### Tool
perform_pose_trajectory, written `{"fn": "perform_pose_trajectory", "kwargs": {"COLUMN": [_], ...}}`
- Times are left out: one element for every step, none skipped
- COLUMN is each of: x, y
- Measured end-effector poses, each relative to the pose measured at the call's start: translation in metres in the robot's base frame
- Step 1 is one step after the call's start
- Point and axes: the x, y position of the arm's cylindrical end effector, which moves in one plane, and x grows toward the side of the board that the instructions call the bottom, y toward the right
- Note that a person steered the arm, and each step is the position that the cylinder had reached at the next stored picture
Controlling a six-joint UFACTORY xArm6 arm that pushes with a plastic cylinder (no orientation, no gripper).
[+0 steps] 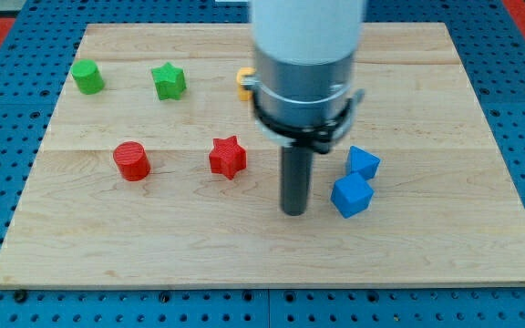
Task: Push the red star a bit up
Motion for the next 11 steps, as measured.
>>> {"fn": "perform_pose_trajectory", "kwargs": {"x": [-0.035,-0.093,-0.116,-0.129,-0.088,-0.059,-0.062,-0.102,-0.102,-0.084,-0.088], "y": [-0.006,-0.026,-0.108,-0.181,-0.148,-0.119,-0.099,-0.126,-0.081,-0.063,-0.069]}}
